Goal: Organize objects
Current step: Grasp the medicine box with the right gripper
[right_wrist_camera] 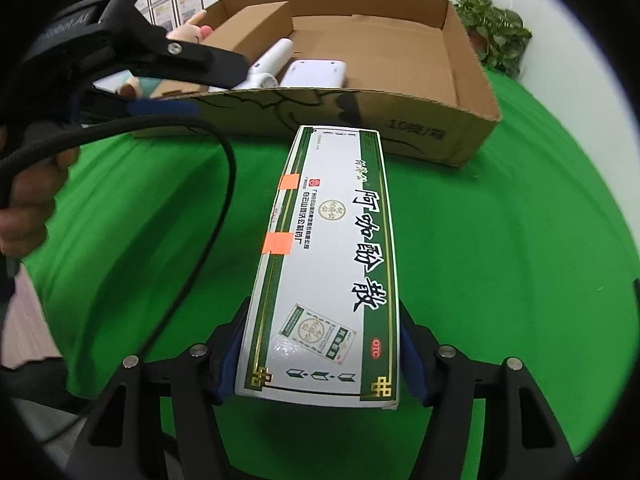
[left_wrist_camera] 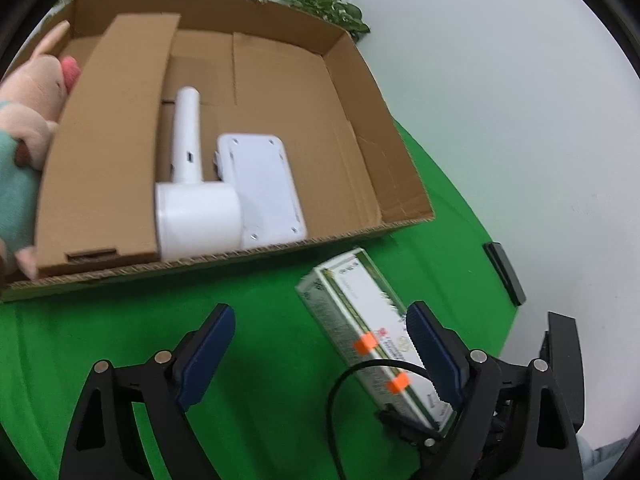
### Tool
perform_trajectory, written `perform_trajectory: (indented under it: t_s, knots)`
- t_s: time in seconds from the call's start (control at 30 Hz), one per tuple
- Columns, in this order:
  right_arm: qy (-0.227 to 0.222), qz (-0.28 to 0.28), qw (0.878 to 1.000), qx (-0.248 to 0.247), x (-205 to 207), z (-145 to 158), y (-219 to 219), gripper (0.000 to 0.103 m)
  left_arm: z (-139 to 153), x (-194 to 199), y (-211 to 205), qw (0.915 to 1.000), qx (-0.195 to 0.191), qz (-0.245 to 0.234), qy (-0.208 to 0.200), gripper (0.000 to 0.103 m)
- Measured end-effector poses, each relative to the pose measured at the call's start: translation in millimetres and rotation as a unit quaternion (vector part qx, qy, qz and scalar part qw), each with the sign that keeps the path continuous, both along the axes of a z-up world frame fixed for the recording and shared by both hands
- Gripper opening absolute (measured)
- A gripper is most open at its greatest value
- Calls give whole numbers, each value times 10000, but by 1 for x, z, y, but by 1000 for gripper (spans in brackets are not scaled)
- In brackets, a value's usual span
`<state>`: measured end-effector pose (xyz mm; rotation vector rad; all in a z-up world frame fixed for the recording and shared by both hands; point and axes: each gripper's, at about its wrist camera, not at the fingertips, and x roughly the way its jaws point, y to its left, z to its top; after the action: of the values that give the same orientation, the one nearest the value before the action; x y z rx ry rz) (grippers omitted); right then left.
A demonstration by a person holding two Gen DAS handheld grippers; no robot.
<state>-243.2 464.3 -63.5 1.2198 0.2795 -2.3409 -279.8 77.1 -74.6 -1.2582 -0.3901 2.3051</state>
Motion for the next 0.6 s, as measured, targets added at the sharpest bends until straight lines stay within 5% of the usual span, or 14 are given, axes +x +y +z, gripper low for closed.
perform_trajectory:
  t_s: [0.3, 0.6]
  knots:
    - [-614, -230, 9926, -1027, -3, 0, 14, 62, -31, -14, 9, 9937, 692, -186, -859, 76]
    - [-371, -37, 9927, -1143, 13, 2, 16, 61, -62, -22, 6, 9776, 1421, -163, -1542, 50]
